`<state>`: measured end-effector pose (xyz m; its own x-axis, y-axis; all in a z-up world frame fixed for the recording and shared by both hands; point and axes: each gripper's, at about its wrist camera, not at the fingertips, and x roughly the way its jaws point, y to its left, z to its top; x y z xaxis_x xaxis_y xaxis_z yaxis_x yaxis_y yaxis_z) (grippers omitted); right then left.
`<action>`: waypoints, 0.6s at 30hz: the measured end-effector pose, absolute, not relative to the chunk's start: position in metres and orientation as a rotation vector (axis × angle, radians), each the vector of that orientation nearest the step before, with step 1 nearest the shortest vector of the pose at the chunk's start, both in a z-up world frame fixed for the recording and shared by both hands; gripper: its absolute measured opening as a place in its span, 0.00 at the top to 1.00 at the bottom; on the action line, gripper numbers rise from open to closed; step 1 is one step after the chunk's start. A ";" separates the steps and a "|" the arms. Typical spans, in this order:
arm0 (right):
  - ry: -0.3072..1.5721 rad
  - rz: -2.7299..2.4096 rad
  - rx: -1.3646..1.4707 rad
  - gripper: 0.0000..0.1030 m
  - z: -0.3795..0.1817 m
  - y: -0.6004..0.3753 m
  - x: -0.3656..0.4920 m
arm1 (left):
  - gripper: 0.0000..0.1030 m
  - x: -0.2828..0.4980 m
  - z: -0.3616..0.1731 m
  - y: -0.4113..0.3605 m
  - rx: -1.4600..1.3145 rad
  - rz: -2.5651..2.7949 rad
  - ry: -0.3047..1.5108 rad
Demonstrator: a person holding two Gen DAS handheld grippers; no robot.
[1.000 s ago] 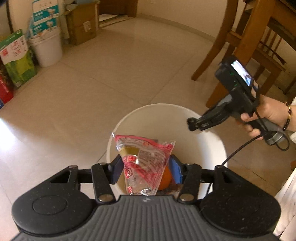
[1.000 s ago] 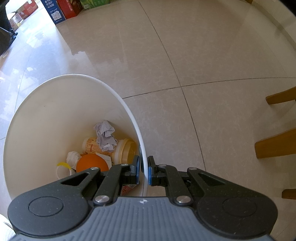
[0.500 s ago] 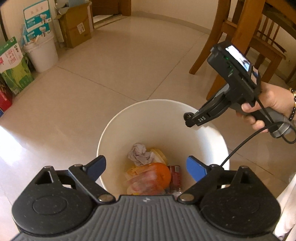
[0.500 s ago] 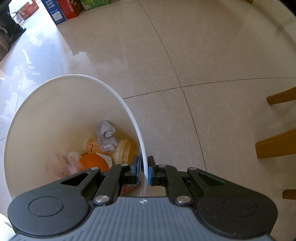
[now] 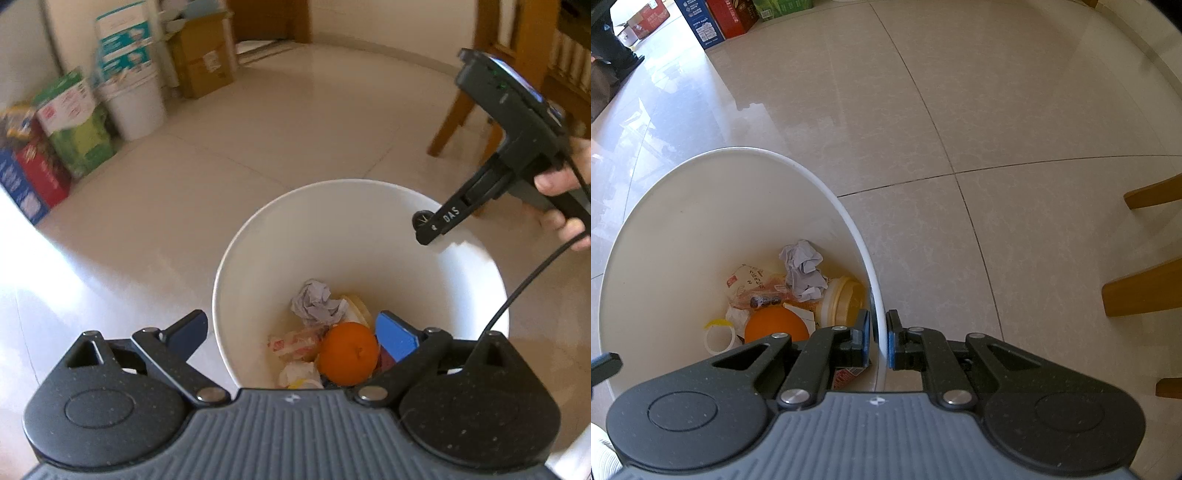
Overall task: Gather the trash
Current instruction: 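Lower the bin to the floor with the right gripper and release its rim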
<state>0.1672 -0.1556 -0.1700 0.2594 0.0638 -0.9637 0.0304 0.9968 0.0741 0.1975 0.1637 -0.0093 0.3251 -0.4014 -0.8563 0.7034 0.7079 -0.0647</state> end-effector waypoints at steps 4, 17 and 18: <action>1.315 0.027 0.085 0.87 -0.171 -0.156 0.167 | 0.04 0.191 -0.019 0.169 0.310 -0.645 1.034; 1.335 0.032 0.097 0.85 -0.170 -0.159 0.166 | 0.04 0.183 -0.018 0.173 0.287 -0.473 1.236; 1.336 0.032 0.097 0.85 -0.170 -0.159 0.165 | 0.04 0.184 -0.017 0.173 0.285 -0.467 1.246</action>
<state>0.1649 -0.1589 -0.1705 0.2332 0.0792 -0.9692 0.0322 0.9955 0.0891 0.1837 0.1727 -0.0171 0.2433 -0.1842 -0.9523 0.4873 0.8721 -0.0442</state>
